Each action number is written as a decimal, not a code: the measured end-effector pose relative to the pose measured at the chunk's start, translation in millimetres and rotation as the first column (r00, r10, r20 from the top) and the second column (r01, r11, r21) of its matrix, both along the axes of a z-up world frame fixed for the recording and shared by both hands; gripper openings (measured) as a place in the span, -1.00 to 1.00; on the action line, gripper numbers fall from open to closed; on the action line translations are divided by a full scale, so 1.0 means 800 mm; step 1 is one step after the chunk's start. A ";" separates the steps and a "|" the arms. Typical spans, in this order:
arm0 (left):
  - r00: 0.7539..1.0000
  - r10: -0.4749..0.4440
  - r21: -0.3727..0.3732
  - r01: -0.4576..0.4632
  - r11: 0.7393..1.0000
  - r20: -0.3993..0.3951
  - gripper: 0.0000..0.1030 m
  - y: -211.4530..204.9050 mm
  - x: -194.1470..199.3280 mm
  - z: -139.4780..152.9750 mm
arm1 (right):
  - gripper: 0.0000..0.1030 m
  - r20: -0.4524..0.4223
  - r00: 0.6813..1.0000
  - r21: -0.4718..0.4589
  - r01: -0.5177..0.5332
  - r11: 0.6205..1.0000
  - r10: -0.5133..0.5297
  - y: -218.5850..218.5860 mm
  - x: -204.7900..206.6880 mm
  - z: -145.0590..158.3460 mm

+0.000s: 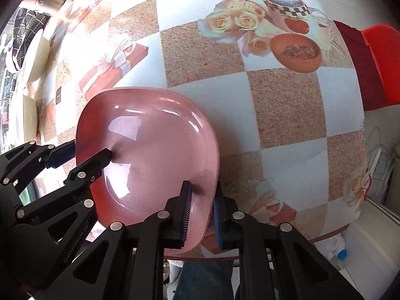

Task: Organize plates and bowls
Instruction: 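Close both grippers on the rim of the pink plate, then lift the pink plate with both grippers and carry it toward the green plate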

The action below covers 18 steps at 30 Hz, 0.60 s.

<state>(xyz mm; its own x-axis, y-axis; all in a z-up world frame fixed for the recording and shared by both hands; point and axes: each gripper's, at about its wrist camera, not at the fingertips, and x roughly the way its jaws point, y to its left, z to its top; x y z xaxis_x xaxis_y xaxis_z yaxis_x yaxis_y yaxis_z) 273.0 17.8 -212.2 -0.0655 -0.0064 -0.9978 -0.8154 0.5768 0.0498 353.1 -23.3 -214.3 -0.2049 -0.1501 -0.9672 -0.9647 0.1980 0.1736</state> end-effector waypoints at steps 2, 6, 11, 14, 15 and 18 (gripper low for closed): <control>1.000 0.022 0.002 -0.022 1.000 -0.013 -0.39 -0.002 -0.020 -0.004 | -0.66 0.000 1.000 -0.002 -0.026 1.000 0.026 0.001 -0.031 0.000; 0.997 0.072 0.005 -0.072 0.997 -0.042 -0.38 -0.002 -0.060 -0.008 | -0.66 -0.004 0.996 0.000 -0.084 0.996 0.084 0.004 -0.093 0.002; 0.990 0.104 0.011 -0.103 0.995 -0.096 -0.38 -0.011 -0.111 -0.012 | -0.66 0.002 0.986 0.020 -0.164 0.986 0.164 0.013 -0.171 0.006; 0.985 0.142 -0.002 -0.143 0.990 -0.097 -0.38 -0.019 -0.142 -0.015 | -0.65 0.021 0.969 0.037 -0.246 0.969 0.245 0.014 -0.215 0.008; 0.983 0.158 -0.008 -0.159 0.987 -0.092 -0.38 -0.016 -0.144 -0.016 | -0.65 0.028 0.963 0.033 -0.267 0.963 0.266 0.013 -0.226 0.008; 0.984 0.164 -0.010 -0.165 0.986 -0.073 -0.38 -0.009 -0.144 -0.019 | -0.64 0.044 0.964 0.021 -0.262 0.965 0.261 0.009 -0.233 0.006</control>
<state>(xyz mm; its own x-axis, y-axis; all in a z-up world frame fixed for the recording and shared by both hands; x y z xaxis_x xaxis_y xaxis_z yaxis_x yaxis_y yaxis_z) 158.0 10.8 -227.4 -0.1340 -0.0389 -0.9902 -0.8940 0.4360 0.1038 167.0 -16.4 -209.3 -0.1230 -0.1674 -0.9782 -0.9886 -0.0658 0.1356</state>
